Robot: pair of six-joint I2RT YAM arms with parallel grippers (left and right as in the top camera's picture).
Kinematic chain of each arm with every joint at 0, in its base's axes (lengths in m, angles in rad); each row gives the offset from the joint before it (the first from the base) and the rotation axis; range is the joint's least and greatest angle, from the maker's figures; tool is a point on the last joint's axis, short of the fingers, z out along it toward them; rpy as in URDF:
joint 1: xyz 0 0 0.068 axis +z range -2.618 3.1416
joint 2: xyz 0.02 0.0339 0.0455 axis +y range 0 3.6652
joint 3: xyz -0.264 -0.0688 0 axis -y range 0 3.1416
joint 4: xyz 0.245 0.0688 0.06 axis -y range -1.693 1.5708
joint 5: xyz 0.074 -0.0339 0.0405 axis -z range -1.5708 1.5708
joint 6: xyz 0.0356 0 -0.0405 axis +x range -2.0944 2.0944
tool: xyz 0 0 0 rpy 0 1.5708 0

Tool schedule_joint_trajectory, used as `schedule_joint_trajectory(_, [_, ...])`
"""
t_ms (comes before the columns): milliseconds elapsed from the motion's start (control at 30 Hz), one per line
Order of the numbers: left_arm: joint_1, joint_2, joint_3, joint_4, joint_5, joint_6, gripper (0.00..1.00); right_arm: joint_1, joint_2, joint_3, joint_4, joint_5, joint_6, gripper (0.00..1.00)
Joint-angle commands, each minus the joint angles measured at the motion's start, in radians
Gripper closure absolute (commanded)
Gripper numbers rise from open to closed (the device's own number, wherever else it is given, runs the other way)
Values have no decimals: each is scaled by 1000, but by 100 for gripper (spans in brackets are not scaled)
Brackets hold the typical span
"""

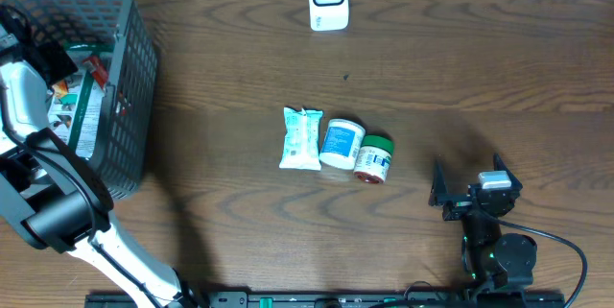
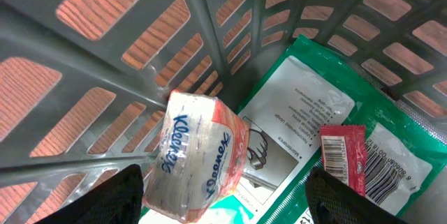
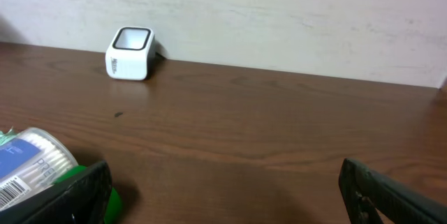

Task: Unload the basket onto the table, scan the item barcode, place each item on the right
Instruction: 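Grasp the small white Kleenex tissue pack in the basket with the left gripper, then carry the tissue pack out of the basket to the table beside the wipes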

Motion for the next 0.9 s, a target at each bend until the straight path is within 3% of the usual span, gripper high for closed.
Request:
schedule_joint_trajectory(0, [5, 25, -6, 1, 18, 14, 28, 9, -2, -1, -3, 2, -8, 1])
schedule_joint_trajectory(100, [5, 47, -6, 0, 72, 29, 28, 9, -2, -1, -3, 2, -8, 1])
schedule_joint_trajectory(467, [6, 56, -6, 28, 114, 30, 50, 9, -2, -1, -3, 2, -8, 1])
schedule_joint_trajectory(567, [6, 56, -6, 39, 113, 48, 61, 9, -2, -1, -3, 2, -8, 1])
schedule_joint_trajectory(600, [6, 55, -6, 45, 113, 55, 74, 9, -2, -1, -3, 2, -8, 1])
schedule_joint_trajectory(700, [12, 44, -6, 48, 113, 55, 91, 9, -2, -1, -3, 2, -8, 1])
schedule_joint_trajectory(867, [20, 2, -6, 57, 105, 55, 93, 9, -2, -1, -3, 2, -8, 1])
